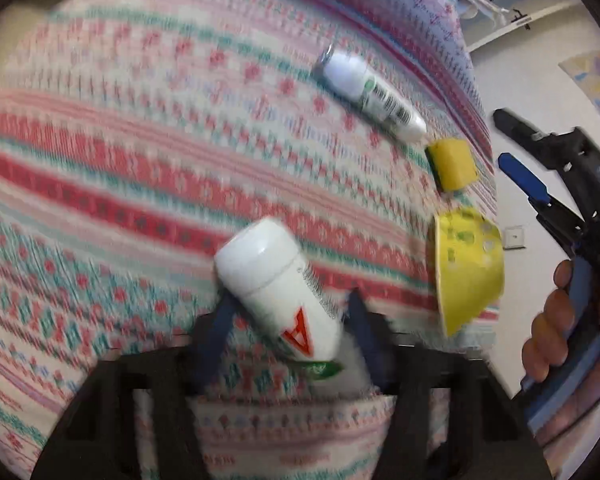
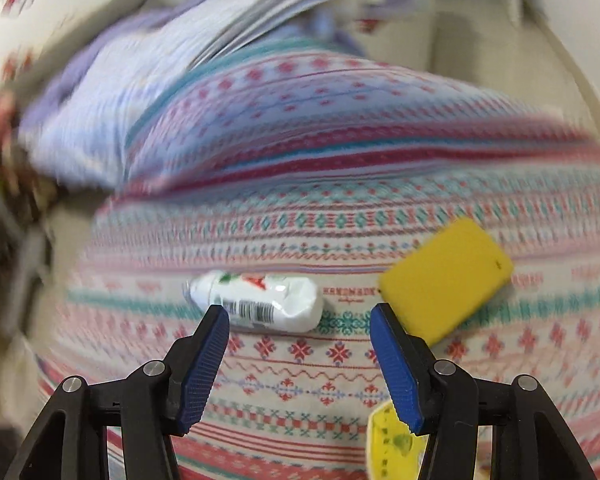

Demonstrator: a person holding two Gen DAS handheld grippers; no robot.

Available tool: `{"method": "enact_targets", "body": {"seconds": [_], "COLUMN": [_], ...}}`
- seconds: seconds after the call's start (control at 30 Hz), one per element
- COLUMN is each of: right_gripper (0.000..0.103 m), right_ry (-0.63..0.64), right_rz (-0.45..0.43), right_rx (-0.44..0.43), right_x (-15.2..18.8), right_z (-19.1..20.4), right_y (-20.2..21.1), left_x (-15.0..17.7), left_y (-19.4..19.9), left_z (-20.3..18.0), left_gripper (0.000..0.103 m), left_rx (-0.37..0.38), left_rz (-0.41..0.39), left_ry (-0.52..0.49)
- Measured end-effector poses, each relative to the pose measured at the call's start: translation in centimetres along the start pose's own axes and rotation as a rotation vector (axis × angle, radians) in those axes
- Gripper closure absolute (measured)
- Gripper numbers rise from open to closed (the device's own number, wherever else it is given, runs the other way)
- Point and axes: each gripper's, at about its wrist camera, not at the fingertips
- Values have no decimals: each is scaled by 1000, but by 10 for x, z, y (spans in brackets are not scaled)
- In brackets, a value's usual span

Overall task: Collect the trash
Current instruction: 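Grasp a white drink bottle with the left tool while the right tool grasps another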

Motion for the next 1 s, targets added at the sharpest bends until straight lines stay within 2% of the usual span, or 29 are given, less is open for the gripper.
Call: {"method": "enact_targets", "body": {"seconds": [0.07, 0.3, 0.37, 0.47, 0.53, 0.67, 0.73, 0.83, 0.9, 1.0], "right_gripper": [40, 39, 36, 29, 29, 24, 25, 47, 70, 71], "right_ry": [112, 375, 452, 559, 639, 713, 680, 627, 624, 578], "right_rz": [26, 90, 106, 126, 132, 120, 120, 146, 163, 187], "right_rx": [24, 81, 90, 147, 201, 247, 220, 179, 176, 177], "right_x": [6, 15, 16, 17, 21, 24, 19, 11, 10, 5], "right_z": [15, 52, 62, 75, 83, 88, 83, 76, 75, 73], "right_y": [-10, -51, -66, -90, -105, -125, -127, -129, -129, -124], "left_x": [-4, -13, -16, -19, -19, -20, -22, -27, -27, -28], "left_y": [1, 22, 30, 38, 44, 51, 49, 55, 60, 70], "left_z": [-2, 18, 24, 30, 37, 48, 51, 59, 61, 68], "left_gripper": [61, 63, 63, 63, 63, 63, 63, 63, 63, 63], "left_rx": [-5, -54, -53, -45, -41, -35, -34, -33, -32, -21], "left_rz": [-8, -48, -68, -76, -76, -68, -68, -72, -76, -82], "left_ry": [-20, -39, -29, -21, -22, -15, -9, -5, -1, 3]}}
Point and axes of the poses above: each gripper's, at about its wrist camera, not at the fingertips, and y roughly against the way its jaws point, z to its left, x to its underside, and after that the axes turned 3 degrees about -x, right-handed
